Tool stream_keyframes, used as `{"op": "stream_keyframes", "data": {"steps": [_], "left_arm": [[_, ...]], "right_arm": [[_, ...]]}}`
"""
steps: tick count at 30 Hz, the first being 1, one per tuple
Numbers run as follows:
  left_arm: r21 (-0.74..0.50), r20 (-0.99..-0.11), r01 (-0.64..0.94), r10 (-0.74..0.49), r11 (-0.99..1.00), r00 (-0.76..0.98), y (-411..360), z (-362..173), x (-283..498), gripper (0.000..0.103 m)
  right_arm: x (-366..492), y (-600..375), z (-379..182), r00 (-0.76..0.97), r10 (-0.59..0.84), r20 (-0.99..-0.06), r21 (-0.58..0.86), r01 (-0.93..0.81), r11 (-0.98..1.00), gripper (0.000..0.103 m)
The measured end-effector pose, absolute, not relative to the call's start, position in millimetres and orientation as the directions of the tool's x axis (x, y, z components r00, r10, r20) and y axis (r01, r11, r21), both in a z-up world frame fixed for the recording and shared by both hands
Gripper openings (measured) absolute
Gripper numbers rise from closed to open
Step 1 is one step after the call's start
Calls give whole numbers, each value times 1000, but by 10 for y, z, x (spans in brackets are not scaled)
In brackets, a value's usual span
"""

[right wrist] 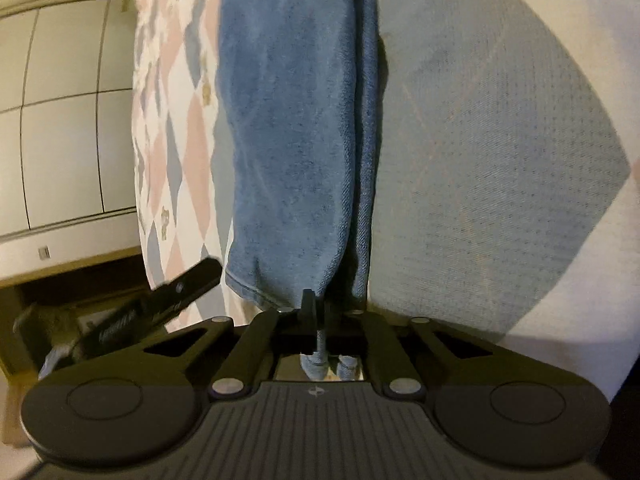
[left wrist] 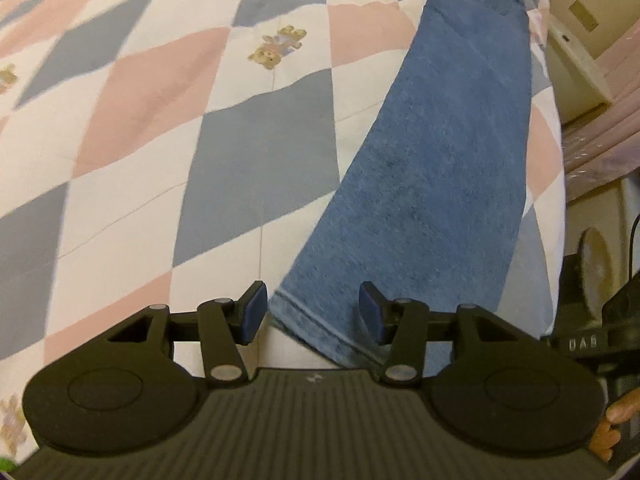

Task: Fold clothes
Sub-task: 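Grasp the folded jeans end with the right gripper while the left gripper holds the hem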

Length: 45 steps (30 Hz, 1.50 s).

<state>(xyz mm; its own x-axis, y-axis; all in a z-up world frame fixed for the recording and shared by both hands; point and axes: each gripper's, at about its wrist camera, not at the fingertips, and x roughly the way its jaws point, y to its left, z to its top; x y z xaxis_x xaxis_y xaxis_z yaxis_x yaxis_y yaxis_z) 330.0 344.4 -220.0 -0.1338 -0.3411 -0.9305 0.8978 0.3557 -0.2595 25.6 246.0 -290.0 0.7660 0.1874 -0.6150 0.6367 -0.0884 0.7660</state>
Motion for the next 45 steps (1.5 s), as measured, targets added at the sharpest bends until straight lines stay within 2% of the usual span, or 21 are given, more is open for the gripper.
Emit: {"op": "stream_keyframes", "data": {"steps": [4, 7, 9, 13, 22, 40, 43, 45], "left_arm": [[-333, -921, 888, -313, 318, -233, 3363, -2432, 3478, 32], [-343, -917, 892, -312, 296, -249, 3368, -2454, 3556, 21], [-357, -907, 891, -330, 279, -260, 3402, -2398, 3601, 19], [-352, -911, 895, -320, 273, -261, 3446, -2529, 3638, 23], [-290, -932, 926, -292, 241, -216, 3366, -2494, 3568, 24], [-284, -934, 928, -289, 242, -211, 3359, -2498, 3542, 24], [-284, -935, 927, -284, 244, -212, 3358, -2481, 3553, 26], [-285, -936, 919, -287, 274, -204, 3404, -2429, 3567, 27]], "right_arm": [[200, 2506, -2851, 760, 165, -629, 760, 646, -76, 2], [203, 2529, -2777, 759, 154, -632, 761, 646, -59, 2], [204, 2553, -2731, 754, 146, -640, 759, 651, -31, 2], [255, 2590, -2878, 707, 135, -695, 715, 699, 18, 0], [281, 2630, -2893, 710, 139, -690, 718, 696, 8, 0], [381, 2601, -2853, 650, 163, -742, 662, 749, 26, 1], [318, 2602, -2851, 676, 168, -718, 687, 726, 13, 6], [276, 2602, -2850, 693, 171, -701, 704, 711, 5, 16]]}}
